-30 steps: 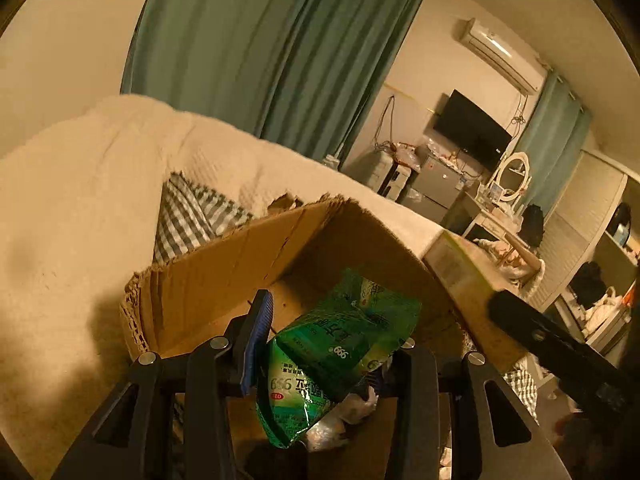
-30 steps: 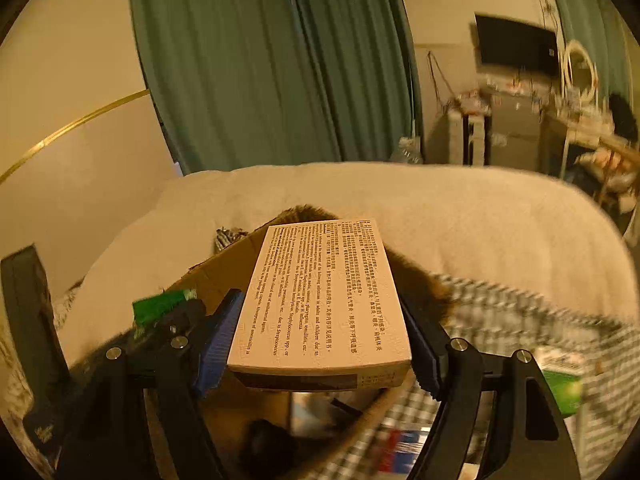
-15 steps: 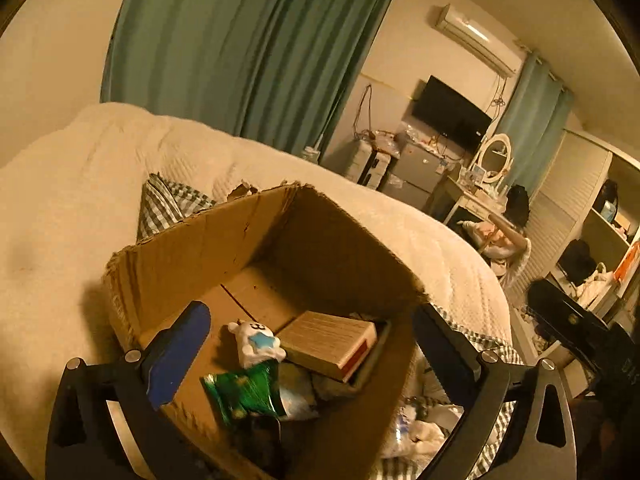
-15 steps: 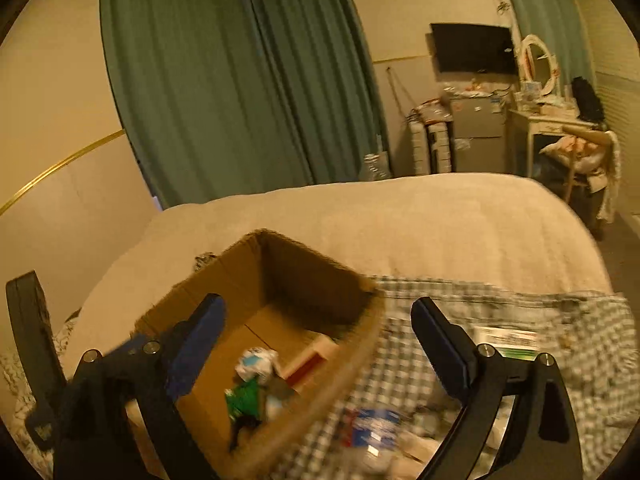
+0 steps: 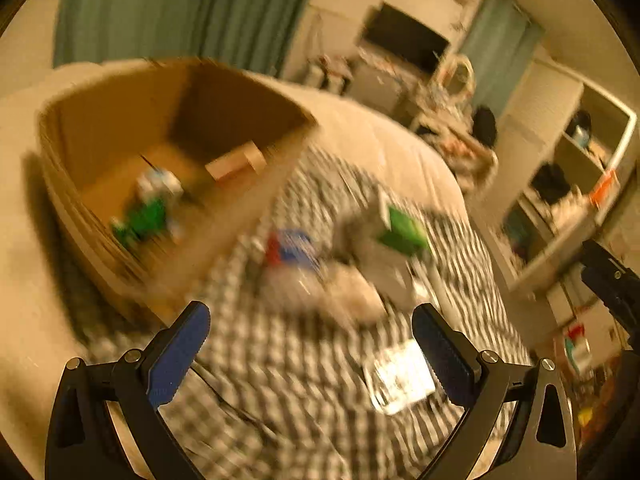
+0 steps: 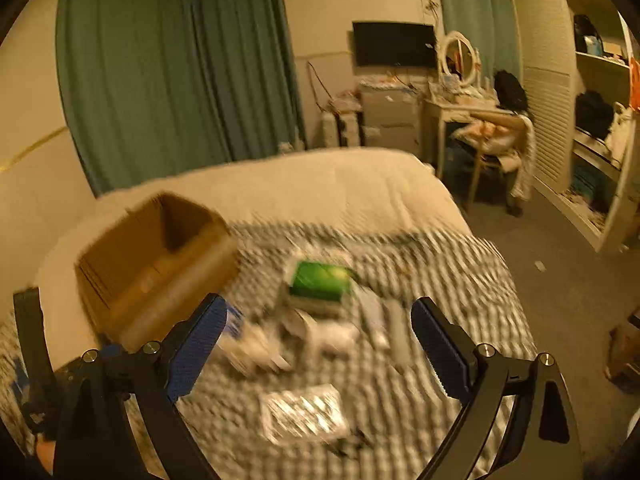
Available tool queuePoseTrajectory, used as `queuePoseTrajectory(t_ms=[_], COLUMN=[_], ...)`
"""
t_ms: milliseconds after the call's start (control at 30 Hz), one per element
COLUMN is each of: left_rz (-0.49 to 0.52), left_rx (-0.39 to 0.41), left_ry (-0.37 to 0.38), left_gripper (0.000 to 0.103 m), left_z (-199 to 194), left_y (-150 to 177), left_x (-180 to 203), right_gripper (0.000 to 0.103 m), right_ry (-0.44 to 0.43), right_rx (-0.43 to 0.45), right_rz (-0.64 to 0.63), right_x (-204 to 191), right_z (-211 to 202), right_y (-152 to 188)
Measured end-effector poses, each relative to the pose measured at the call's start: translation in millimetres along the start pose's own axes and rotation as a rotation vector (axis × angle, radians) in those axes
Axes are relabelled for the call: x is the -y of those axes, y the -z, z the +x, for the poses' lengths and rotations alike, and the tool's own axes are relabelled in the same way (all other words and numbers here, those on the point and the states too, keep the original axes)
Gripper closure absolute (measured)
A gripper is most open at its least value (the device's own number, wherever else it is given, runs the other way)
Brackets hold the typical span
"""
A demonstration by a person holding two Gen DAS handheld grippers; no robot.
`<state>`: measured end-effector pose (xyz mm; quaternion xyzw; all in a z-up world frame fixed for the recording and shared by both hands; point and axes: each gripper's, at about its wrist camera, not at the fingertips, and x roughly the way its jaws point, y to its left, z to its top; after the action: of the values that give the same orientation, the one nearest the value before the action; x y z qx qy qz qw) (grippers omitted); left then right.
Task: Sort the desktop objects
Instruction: 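Open the right tool over the box while the left releases the green packet, then lower the left tool onto the foil tray and grasp it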
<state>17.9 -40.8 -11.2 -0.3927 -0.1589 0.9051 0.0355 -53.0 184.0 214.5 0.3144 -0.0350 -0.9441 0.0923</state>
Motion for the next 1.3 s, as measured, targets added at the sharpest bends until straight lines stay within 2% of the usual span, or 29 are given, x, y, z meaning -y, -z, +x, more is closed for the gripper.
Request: queuePoseTrajectory(t_ms=[100,200,300,367,500,567,633,667,733,767,933,1100,1233,1300], left_rz=[0.065,0.21,0.335,0.357,0.323,0.314,0.343,0.363,0.394,0.403,0.504,0.693,0.754,0.783], left_rx=[-0.018,0.011,-0.029,-0.058,-0.112,-0.115,-0.104,-0.097,-0.085,-0.081,-0.131,-0.129,-0.149,-0.155], left_ry=[0.031,0.038,0.002,-0.035,0.0,0.01,0.013,0.016,0.035,0.052,0.148,0.104,0.139,0.126], left_gripper=[0.0,0.0,0.0,0.0,0.0,0.0,0.0,0.0,0.0,0.0,0.0,0.0,0.0,0.0], left_z=[13.2,26.5,48.1,60.5,78.1,84.3,87.0,90.4,92.9,95.1,108.9,123.8,136.4,143.9], left_y=[23.9,43.3,57.1,62.5,62.6,61.7,60.8,61.5,60.3,59.7,73.6,91.3,98.2,100.4], left_x=[24.5,50.1,64.2,63.0,50.2,46.2,46.7,48.5,52.4,55.2,77.6,107.6,120.1,122.9], right_gripper=[0.009,0.009,0.009,0.009,0.019,0.031,0.068,0.074,0.093,0.097,0.098,0.098,0.098,0.098], right_ry=[0.021,0.023,0.007,-0.011,-0.05,-0.055,-0.045,-0.031,-0.021,-0.025,-0.037,-0.038,-0.039,-0.045], right_rx=[-0.053,-0.124,-0.194,-0.235,-0.294,-0.319,-0.342,-0.356,-0.346,-0.341,-0.31,-0.316,-0.322,-0.324], right_rz=[-0.012,-0.051,-0.104,-0.117,-0.128,-0.114,-0.107,-0.114,-0.118,-0.113,-0.023,0.044,0.019,0.014], right_x=[21.7,36.3,39.7,39.7,34.3,35.0,38.3,40.3,47.4,51.1,87.8,108.1,100.8,97.9], right_z=[4.3,16.7,35.8,49.9,81.9,96.6,108.9,113.1,112.9,111.1,89.6,86.7,86.0,88.9], right_y=[34.2,71.6,104.9,120.9,147.9,156.1,160.5,163.9,168.3,169.4,167.0,167.3,170.4,170.3])
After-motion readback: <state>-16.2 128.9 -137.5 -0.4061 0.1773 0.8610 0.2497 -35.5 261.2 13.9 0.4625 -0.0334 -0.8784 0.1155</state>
